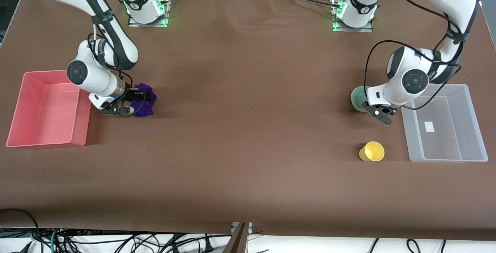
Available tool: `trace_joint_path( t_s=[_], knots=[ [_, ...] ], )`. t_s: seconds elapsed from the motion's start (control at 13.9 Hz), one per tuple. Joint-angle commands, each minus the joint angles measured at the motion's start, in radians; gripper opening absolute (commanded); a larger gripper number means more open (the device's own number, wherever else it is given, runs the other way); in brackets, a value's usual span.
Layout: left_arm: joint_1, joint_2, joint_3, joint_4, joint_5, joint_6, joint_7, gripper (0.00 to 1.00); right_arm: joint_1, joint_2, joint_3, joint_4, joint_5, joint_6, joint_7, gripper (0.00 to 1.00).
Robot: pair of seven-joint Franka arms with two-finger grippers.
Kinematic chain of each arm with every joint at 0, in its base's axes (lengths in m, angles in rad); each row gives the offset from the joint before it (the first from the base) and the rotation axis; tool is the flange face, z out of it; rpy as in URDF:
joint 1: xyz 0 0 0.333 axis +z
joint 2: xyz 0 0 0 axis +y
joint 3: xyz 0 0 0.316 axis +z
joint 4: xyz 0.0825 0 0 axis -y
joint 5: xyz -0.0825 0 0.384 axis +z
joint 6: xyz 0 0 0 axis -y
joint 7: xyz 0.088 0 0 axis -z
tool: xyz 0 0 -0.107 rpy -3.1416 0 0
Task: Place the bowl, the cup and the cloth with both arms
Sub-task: 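Lift the cloth with the right gripper while the left gripper carries the bowl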
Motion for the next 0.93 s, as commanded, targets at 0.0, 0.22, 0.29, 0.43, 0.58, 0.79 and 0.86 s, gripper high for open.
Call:
trace_joint_path(
  t_s=[0.0,0.22,0.29,0.43,0.58,0.79,0.86],
  knots=[
    [0.017,-0.073,-0.010,0.088,-0.064,-0.177,0.104,0.00,0.005,-0.007,0.003,-0.007,0.016,-0.005,-0.010,0.00],
    [0.084,-0.047,-0.009,0.297,-0.079,-0.385,0.231,0.00,0.004,-0.011,0.003,0.006,0.016,-0.029,-0.015,0.00],
    [0.121,-0.034,-0.007,0.347,-0.077,-0.428,0.283,0.00,0.002,-0.020,0.003,0.018,0.016,-0.035,-0.018,0.00],
    [0.196,-0.008,-0.004,0.415,-0.063,-0.453,0.392,0.00,-0.002,-0.039,0.002,0.079,0.011,-0.148,-0.020,0.00],
    [0.260,0.046,-0.003,0.470,-0.014,-0.444,0.474,0.00,-0.010,-0.054,-0.009,0.203,0.002,-0.344,-0.033,0.00],
    [0.323,0.176,-0.004,0.555,0.043,-0.399,0.492,0.00,-0.019,-0.068,-0.075,0.416,-0.002,-0.662,-0.119,0.00],
    [0.339,0.210,-0.003,0.555,0.043,-0.341,0.503,0.00,-0.019,-0.070,-0.107,0.490,-0.021,-0.772,-0.153,0.00]
  ],
)
